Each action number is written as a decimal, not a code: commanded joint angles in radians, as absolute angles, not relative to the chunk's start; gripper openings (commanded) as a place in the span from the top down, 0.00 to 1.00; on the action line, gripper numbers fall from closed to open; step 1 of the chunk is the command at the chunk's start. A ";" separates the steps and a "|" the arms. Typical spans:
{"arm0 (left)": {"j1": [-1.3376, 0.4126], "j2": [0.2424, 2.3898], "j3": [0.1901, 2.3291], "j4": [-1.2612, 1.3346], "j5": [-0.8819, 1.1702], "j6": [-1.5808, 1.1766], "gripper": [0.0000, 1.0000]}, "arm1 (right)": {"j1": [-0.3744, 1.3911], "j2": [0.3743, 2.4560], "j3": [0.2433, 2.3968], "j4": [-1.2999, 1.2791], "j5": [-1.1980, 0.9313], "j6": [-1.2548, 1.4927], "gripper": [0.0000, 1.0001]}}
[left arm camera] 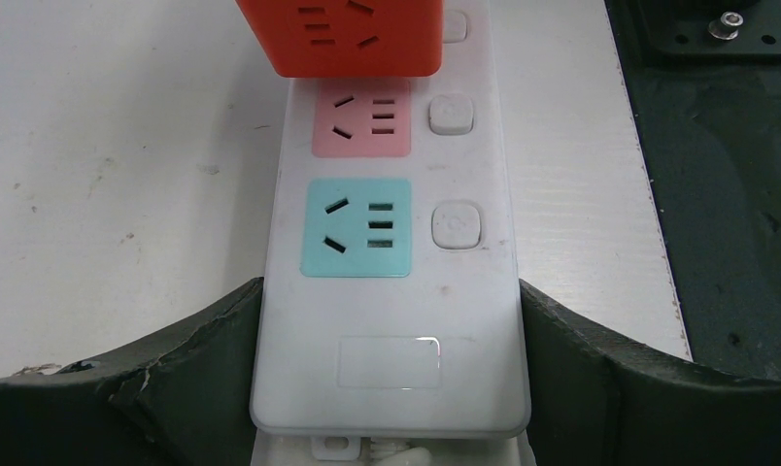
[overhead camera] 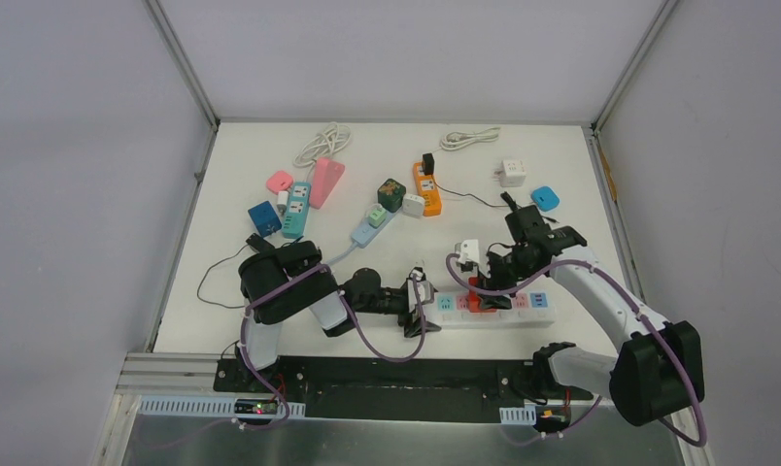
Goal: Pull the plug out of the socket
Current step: Remove the plug from the socket, then place the plug at the center of the board.
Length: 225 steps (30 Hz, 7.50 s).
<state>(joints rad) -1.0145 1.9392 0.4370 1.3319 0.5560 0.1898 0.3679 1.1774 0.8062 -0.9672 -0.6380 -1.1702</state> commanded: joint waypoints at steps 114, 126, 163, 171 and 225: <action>-1.119 1.395 0.688 0.648 0.043 -0.013 0.01 | 0.167 1.252 0.915 -0.529 -0.937 -0.155 1.00; -1.117 1.352 0.611 0.771 0.074 0.002 0.01 | 0.177 1.251 0.847 -0.333 -1.009 0.022 1.00; -1.117 1.651 0.897 0.603 -0.163 -0.050 1.00 | 0.179 1.326 0.862 -0.342 -1.129 0.181 0.04; -1.117 1.589 0.796 0.663 -0.130 -0.052 1.00 | 0.177 1.307 0.864 -0.361 -1.115 0.156 0.00; -0.503 0.952 0.916 -0.332 0.085 -0.266 1.00 | 0.070 1.198 0.945 -0.665 -0.983 -0.256 0.00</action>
